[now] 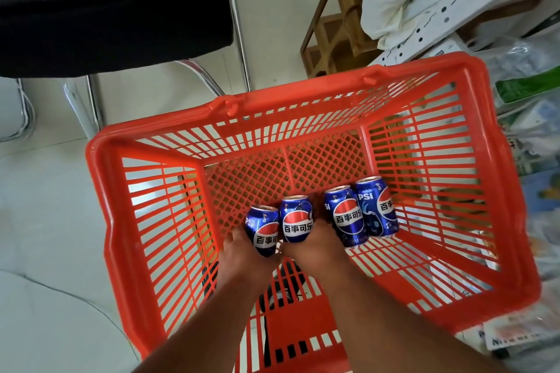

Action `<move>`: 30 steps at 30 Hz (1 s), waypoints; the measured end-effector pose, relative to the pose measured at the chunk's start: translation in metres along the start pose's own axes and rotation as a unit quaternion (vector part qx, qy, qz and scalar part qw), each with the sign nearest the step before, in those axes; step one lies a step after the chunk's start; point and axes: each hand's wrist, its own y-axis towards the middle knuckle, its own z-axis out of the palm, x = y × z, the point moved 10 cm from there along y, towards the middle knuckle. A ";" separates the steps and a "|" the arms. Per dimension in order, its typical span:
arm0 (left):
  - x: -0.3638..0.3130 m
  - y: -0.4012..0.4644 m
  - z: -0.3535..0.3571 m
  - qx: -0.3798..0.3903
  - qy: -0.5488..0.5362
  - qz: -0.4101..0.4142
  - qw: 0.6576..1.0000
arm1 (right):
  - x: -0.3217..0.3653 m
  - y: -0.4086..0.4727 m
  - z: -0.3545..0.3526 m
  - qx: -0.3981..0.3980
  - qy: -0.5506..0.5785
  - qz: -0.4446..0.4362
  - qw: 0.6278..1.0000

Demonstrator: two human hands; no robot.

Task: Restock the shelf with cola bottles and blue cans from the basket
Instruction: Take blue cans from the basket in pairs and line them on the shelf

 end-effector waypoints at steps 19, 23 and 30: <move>-0.114 -0.138 -0.104 0.088 -0.101 0.145 0.980 | 0.038 -0.130 -0.116 -0.043 0.252 -0.034 0.966; -0.162 -0.215 -0.134 0.105 -0.086 0.227 0.965 | 0.039 -0.210 -0.167 -0.099 0.330 -0.052 0.937; -0.222 -0.337 -0.152 0.179 0.014 0.375 0.910 | 0.021 -0.356 -0.220 -0.199 0.461 -0.100 0.859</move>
